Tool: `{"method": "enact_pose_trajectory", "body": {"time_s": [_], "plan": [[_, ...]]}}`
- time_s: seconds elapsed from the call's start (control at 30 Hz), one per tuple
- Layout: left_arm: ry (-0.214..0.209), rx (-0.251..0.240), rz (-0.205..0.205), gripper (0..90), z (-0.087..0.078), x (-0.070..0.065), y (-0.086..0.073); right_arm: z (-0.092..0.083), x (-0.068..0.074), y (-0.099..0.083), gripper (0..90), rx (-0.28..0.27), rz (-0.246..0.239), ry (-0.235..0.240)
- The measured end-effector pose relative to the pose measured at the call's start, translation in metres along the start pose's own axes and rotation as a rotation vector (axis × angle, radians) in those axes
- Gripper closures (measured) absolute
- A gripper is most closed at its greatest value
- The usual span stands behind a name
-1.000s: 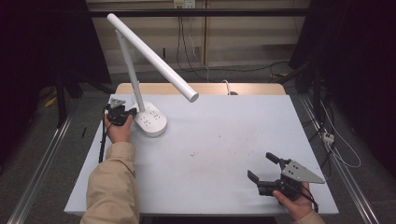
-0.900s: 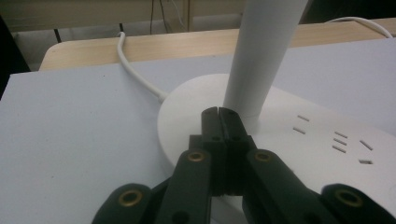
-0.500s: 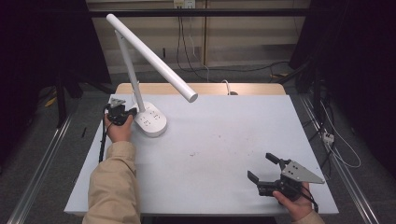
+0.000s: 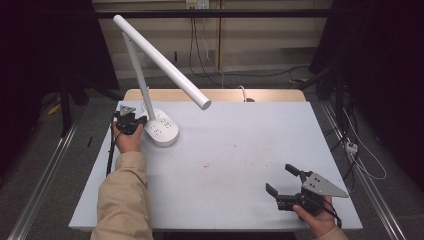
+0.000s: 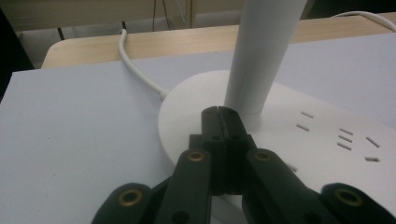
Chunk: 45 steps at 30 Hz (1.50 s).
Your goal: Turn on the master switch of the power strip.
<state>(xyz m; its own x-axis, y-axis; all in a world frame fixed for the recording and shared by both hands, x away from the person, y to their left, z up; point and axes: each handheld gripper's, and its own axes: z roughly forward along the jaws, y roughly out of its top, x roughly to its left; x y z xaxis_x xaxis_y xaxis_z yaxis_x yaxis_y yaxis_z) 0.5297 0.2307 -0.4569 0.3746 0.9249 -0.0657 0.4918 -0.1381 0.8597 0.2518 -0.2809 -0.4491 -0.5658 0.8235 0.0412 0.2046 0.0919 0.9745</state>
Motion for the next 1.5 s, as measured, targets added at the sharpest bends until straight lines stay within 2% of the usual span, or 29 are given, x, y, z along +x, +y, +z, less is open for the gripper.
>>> {"method": "enact_pose_trajectory", "body": {"time_s": [0.17,0.37,0.5,0.87,1.03,1.13,1.2,1.33,1.43,1.5], "plan": [[0.000,0.002,-0.016,90.0,0.0000,0.0000,-0.0001,-0.0002,-0.0002,-0.0002,5.4,0.003,0.001,0.000],[0.002,0.005,-0.013,90.0,0.0003,-0.0003,-0.0001,-0.0005,-0.0002,0.0000,5.4,0.002,0.002,0.001],[0.012,0.014,0.012,90.0,0.0001,-0.0015,0.0005,-0.0005,-0.0002,0.0000,5.4,0.001,0.001,0.003],[0.011,0.020,0.021,90.0,0.0007,-0.0013,0.0015,-0.0002,-0.0001,-0.0004,5.4,0.002,-0.001,0.003],[0.015,0.021,0.011,90.0,0.0009,-0.0019,0.0016,-0.0002,0.0000,-0.0010,5.4,0.003,-0.002,0.005],[0.019,0.026,0.022,90.0,0.0009,-0.0027,0.0020,-0.0004,0.0001,-0.0008,5.4,0.002,-0.001,0.006],[0.017,0.028,0.009,90.0,0.0009,-0.0026,0.0021,-0.0003,0.0000,-0.0008,5.4,0.002,-0.001,0.007],[0.023,0.038,0.018,90.0,0.0009,-0.0034,0.0032,-0.0003,0.0002,-0.0005,5.4,0.000,-0.001,0.007],[0.030,0.049,0.039,90.0,0.0011,-0.0043,0.0046,-0.0004,0.0002,-0.0005,5.3,0.001,-0.002,0.006],[0.030,0.047,0.031,90.0,0.0013,-0.0047,0.0040,-0.0008,0.0002,-0.0004,5.3,0.001,-0.001,0.007]]}}
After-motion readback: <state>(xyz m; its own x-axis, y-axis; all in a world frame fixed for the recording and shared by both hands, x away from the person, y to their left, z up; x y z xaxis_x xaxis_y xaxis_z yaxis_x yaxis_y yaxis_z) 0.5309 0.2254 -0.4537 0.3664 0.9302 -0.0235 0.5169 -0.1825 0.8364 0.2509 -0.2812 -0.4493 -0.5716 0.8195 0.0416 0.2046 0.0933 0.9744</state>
